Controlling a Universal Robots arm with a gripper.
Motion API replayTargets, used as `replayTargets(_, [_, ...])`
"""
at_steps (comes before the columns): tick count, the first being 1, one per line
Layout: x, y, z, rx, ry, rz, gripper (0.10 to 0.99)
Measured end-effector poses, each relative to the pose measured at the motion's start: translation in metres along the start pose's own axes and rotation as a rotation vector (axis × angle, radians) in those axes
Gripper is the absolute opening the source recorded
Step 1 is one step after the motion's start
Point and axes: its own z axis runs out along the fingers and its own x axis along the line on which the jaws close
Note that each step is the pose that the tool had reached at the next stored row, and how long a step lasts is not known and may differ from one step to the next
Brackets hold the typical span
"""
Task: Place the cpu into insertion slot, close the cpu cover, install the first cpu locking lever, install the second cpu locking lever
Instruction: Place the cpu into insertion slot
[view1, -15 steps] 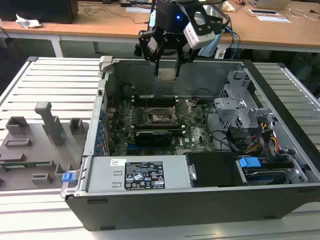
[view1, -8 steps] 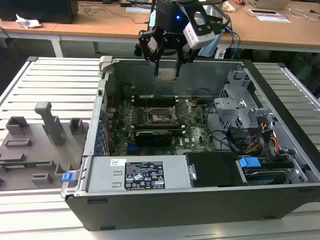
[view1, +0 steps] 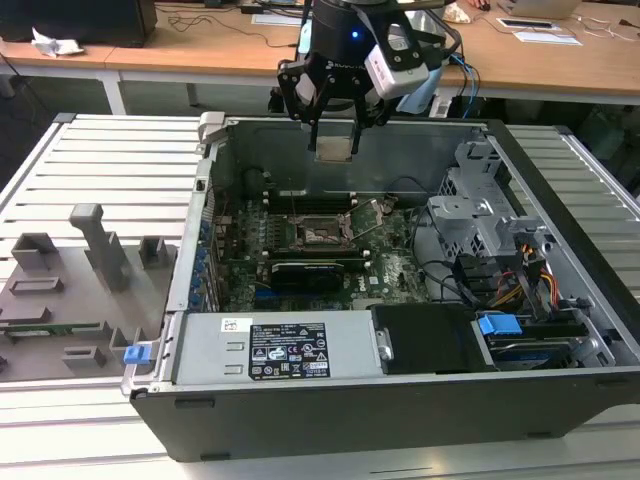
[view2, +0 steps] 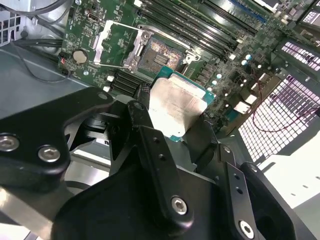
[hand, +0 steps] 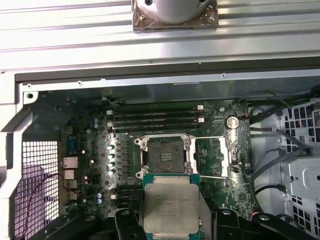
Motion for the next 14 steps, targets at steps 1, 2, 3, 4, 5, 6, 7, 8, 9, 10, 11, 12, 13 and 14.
replayTargets(1, [0.0000,0.0000,0.0000,0.000,-0.0002,0.002,0.533])
replayTargets(2, [0.0000,0.0000,0.0000,0.000,-0.0003,0.004,0.533])
replayTargets(3, [0.0000,0.0000,0.0000,0.000,-0.0005,0.006,0.533])
replayTargets(4, [0.0000,0.0000,0.0000,0.000,-0.0006,0.008,0.533])
replayTargets(5, [0.0000,0.0000,0.0000,0.000,-0.0009,0.010,0.533])
replayTargets(6, [0.0000,0.0000,0.0000,0.000,-0.0011,0.012,0.533])
replayTargets(7, [0.0000,0.0000,0.0000,0.000,-0.0014,0.016,0.533])
replayTargets(8, [0.0000,0.0000,0.0000,0.000,-0.0016,0.019,0.533])
replayTargets(9, [0.0000,0.0000,0.0000,0.000,-0.0018,0.021,0.533])
replayTargets(10, [0.0000,0.0000,0.0000,0.000,-0.0021,0.024,0.533])
replayTargets(11, [0.0000,0.0000,0.0000,0.000,-0.0023,0.026,0.533])
replayTargets(12, [0.0000,0.0000,0.0000,-0.001,-0.0026,0.029,0.533])
replayTargets(13, [0.0000,0.0000,0.0000,-0.001,-0.0028,0.031,0.533])
replayTargets(14, [0.0000,0.0000,0.0000,-0.001,-0.0031,0.035,0.533])
